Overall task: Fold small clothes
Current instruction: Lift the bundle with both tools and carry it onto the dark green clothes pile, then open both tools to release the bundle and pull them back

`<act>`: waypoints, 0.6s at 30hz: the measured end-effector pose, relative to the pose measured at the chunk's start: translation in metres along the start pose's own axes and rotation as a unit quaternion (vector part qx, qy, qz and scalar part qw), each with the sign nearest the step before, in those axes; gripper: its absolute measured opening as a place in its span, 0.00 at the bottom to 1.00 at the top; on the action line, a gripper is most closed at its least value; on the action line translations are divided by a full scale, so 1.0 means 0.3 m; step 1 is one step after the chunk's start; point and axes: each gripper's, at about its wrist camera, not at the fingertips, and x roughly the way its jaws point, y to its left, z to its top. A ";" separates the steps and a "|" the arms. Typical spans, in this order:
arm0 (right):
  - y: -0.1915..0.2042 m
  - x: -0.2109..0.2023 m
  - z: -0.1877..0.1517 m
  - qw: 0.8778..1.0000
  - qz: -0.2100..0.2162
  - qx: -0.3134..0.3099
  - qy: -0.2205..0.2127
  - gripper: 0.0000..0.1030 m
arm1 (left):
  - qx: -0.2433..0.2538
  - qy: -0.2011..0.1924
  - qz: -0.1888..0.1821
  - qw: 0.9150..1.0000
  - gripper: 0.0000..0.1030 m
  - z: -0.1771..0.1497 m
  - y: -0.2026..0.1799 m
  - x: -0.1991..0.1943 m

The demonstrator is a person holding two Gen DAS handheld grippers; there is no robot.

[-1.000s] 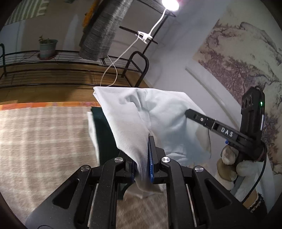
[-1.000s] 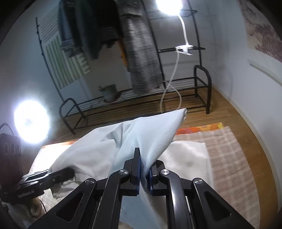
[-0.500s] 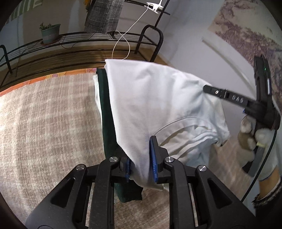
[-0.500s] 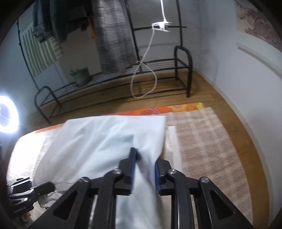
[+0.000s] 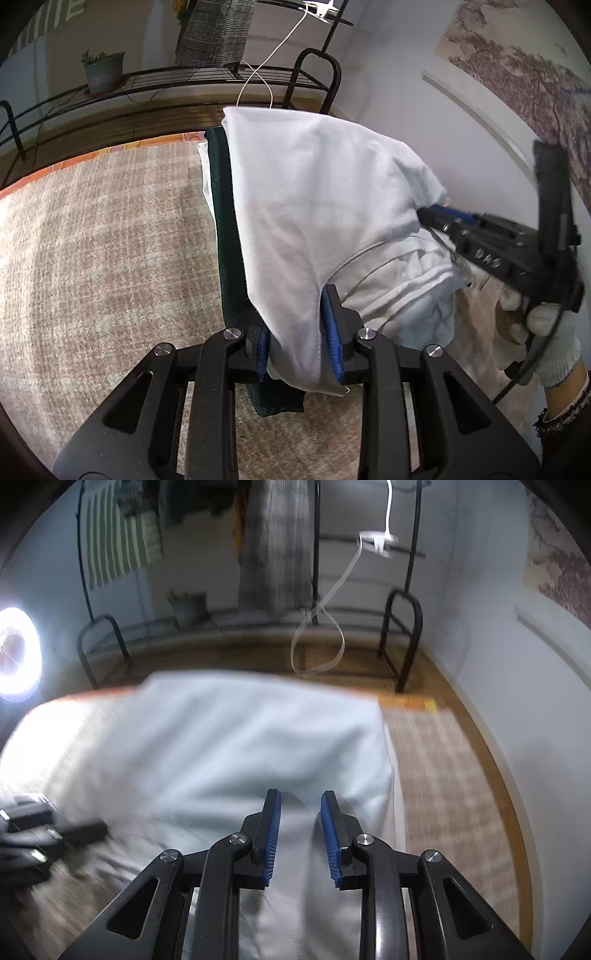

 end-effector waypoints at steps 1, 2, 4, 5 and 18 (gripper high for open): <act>-0.014 0.022 -0.024 1.000 -0.003 0.007 0.010 0.21 | 0.004 0.000 0.001 1.000 0.27 -0.007 -0.001 0.007; -0.023 0.037 -0.043 1.000 -0.005 0.010 0.017 0.21 | 0.008 -0.002 0.003 1.000 0.27 -0.012 -0.004 0.012; -0.028 0.047 -0.068 1.000 -0.008 0.009 0.016 0.21 | 0.018 -0.006 0.008 1.000 0.27 -0.019 -0.010 0.014; -0.026 0.043 -0.070 1.000 -0.011 0.009 0.015 0.21 | 0.018 -0.006 0.008 1.000 0.27 -0.022 -0.011 0.010; 0.015 -0.235 -0.078 0.998 -0.016 0.049 -0.022 0.23 | 0.024 -0.028 0.017 0.999 0.28 -0.120 -0.035 -0.304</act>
